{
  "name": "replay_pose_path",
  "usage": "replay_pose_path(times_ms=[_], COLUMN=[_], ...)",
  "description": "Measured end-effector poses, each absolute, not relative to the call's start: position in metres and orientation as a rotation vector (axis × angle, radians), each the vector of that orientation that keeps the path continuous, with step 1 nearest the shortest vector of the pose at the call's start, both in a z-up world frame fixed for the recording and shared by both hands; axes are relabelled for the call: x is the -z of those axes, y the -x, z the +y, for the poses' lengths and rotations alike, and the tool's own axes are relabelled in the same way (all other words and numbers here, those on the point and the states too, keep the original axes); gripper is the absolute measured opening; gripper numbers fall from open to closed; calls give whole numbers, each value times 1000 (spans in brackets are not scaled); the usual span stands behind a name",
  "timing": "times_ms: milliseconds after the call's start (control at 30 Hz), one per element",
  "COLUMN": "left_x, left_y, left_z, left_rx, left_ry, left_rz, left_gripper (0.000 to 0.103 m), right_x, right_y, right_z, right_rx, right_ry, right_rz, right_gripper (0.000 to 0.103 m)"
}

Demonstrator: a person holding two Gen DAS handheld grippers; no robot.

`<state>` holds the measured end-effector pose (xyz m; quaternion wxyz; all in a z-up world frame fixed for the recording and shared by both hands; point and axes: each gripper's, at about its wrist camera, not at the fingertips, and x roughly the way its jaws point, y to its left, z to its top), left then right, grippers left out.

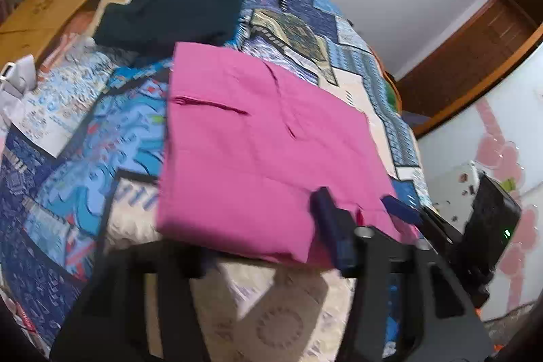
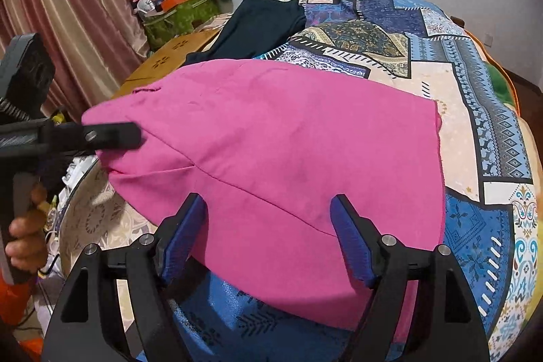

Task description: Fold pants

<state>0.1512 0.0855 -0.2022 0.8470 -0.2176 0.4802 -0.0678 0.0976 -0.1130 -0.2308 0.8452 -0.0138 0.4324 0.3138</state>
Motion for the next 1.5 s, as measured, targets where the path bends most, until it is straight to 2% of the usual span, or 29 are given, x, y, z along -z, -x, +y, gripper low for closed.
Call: replay_pose_path(times_ms=[100,300,667,833,1000,1200,1500], left_x=[203,191,154,132,110,101,124], left_y=[-155,-146,-112,-112,-127,-153,-187], left_z=[90,78,86,53,19,-6,-22], left_rx=[118,34,-205,-189,-54,133,270], left_ry=[456,299,-25,-163,-177,-99,-4], left_rz=[995,925,776,665,610,650,795], left_gripper=[32,21,19,18,16,14,14], right_x=[231,231,237,236,236,236,237], right_y=[-98,-99,-108,-106,-107,-108,-111], right_z=[-113,-114,-138,-134,-136,-139,-147], right_rx=[-662,-668,-640,-642,-645,-643,-627], right_ry=[28,15,-99,-79,-83,-92,-126], right_rz=[914,919,970,962,963,963,965], right_gripper=[75,75,73,74,74,74,73])
